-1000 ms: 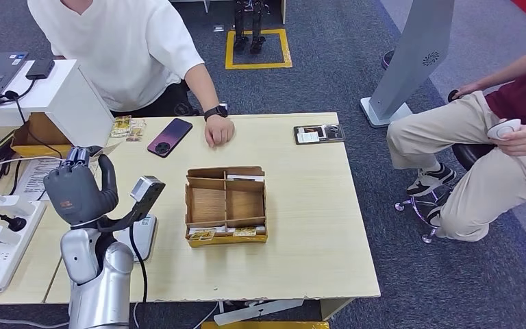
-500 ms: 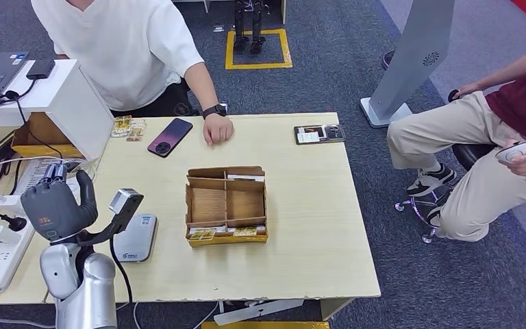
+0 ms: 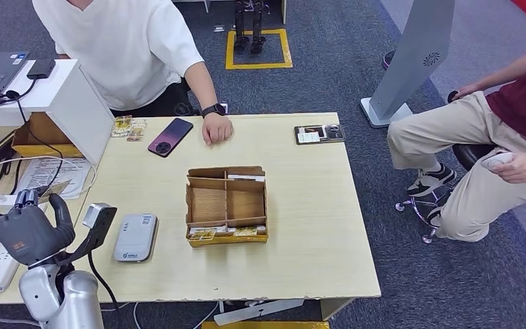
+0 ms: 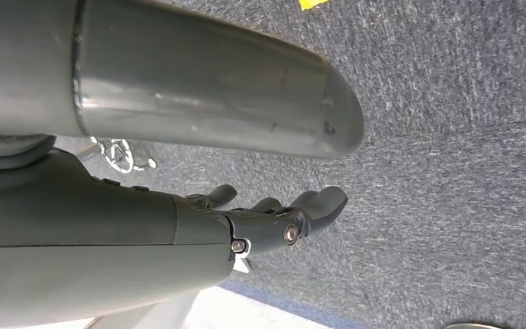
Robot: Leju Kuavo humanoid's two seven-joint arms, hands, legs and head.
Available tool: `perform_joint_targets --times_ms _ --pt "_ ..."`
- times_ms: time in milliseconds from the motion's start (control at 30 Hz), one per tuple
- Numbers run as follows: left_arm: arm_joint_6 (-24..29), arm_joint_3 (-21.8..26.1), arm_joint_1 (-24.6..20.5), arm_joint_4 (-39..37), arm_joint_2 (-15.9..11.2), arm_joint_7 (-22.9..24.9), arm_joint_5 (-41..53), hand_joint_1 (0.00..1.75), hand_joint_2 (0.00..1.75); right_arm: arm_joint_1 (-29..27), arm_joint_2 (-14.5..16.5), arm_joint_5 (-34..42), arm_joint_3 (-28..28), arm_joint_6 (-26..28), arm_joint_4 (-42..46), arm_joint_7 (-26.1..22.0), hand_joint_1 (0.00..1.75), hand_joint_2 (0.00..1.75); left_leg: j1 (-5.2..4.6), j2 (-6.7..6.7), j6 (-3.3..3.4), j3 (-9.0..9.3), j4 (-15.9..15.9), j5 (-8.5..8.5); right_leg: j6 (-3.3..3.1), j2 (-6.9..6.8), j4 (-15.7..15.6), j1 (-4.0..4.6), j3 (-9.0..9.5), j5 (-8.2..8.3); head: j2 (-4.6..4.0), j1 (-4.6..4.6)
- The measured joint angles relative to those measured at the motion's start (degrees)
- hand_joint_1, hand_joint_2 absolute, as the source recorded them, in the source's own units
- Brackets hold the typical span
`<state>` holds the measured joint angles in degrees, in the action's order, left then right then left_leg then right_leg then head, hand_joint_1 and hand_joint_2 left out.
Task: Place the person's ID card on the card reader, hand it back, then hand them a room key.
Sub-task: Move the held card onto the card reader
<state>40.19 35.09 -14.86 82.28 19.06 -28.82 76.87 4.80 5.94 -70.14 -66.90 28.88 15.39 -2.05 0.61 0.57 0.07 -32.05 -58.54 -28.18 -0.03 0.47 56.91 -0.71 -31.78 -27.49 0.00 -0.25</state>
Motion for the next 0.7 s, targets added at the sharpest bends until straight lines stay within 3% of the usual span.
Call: perform_joint_targets --times_ms 100,233,700 --pt "0.0 0.07 0.77 -0.99 -0.18 3.7 2.44 1.75 1.75 -0.04 0.01 -0.27 0.0 -0.09 -0.01 0.26 0.0 0.0 -0.01 -0.01 0.0 0.01 0.0 0.0 0.0 0.01 0.0 0.0 0.0 0.0 0.0 0.01" --pt "0.0 -3.25 3.58 -2.93 -1.17 11.53 5.03 1.75 1.75 -0.18 0.01 -0.42 -0.02 -0.56 -0.01 0.19 0.0 0.0 -0.01 0.0 0.0 0.0 0.0 0.0 0.0 0.0 -0.01 0.0 -0.04 0.0 0.0 -0.01" --pt "0.01 -15.5 8.24 -10.13 -5.18 21.5 6.39 1.75 1.75 -0.28 0.01 -0.59 -0.18 -0.92 -0.01 0.3 0.0 0.0 0.0 0.01 0.0 -0.01 0.0 0.0 0.0 0.0 -0.01 0.0 -0.04 0.0 0.01 -0.02"
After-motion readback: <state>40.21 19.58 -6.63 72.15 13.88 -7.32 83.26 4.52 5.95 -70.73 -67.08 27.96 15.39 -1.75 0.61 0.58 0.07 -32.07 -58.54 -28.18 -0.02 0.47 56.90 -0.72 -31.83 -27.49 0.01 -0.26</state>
